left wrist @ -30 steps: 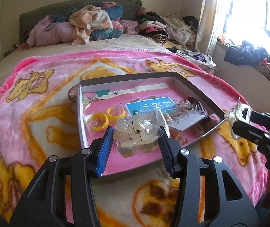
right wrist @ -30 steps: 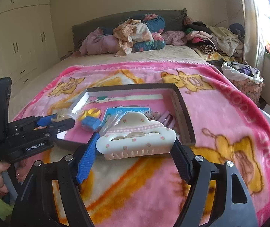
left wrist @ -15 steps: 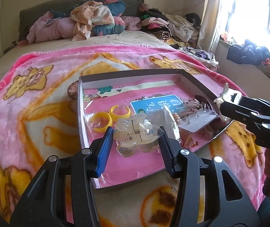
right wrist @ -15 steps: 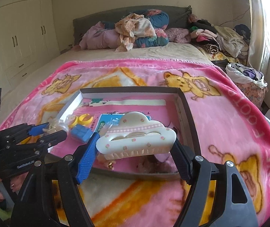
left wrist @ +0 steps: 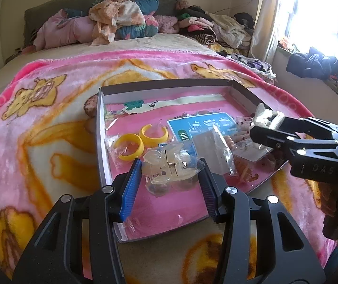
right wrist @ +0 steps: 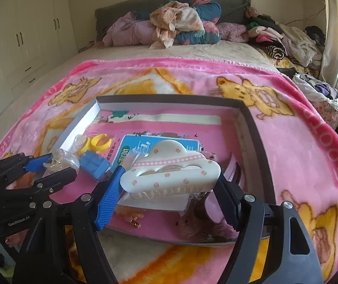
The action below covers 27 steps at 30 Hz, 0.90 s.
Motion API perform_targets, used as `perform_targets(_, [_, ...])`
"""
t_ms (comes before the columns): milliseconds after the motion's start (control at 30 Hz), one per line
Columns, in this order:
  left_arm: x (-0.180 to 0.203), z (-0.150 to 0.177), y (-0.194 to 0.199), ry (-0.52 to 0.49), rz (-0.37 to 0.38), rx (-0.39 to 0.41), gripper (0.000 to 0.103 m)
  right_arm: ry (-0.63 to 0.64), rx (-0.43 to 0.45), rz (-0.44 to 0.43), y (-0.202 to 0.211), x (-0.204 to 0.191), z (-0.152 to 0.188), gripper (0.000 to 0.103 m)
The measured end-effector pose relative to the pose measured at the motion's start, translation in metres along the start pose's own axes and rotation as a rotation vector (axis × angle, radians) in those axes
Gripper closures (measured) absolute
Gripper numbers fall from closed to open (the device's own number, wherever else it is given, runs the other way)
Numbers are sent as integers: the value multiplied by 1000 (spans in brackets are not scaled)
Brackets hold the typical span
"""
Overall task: Organize jewelry
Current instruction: 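Carry the pearl clip bag and cloud clip into the tray and open both tools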
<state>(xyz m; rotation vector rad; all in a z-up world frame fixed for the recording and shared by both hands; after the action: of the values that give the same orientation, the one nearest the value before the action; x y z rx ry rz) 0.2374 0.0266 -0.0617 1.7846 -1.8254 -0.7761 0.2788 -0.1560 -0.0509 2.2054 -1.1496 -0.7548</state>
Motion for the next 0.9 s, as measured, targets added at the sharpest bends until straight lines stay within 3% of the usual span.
perform_targets(367, [-1, 1, -4, 1, -5, -8, 63, -22, 9, -12, 3, 3, 10, 32])
perform_targets(433, [-1, 1, -4, 1, -10, -3, 54, -29, 11, -11, 6, 4, 12, 31])
perform_targets(567, [-1, 1, -1, 1, -17, 3, 50, -43, 22, -5, 12, 5, 16, 28])
perform_targets(900, [-2, -5, 22, 11, -30, 46, 30, -37, 75, 9, 42, -2, 19, 20])
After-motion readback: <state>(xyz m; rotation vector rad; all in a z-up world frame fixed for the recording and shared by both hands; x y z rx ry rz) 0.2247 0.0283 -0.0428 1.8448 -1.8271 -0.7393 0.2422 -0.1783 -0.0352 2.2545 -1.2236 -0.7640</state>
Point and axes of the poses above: each gripper's, at about its wrist camera, not at the fingertips, and y roughly against the way its jaws point, x to its right, z to its underside, the point moved 1 cm from there along -y, roughly the way its jaws point, and after that the axes turned 15 degrees about -z, right-handed, at the moved point
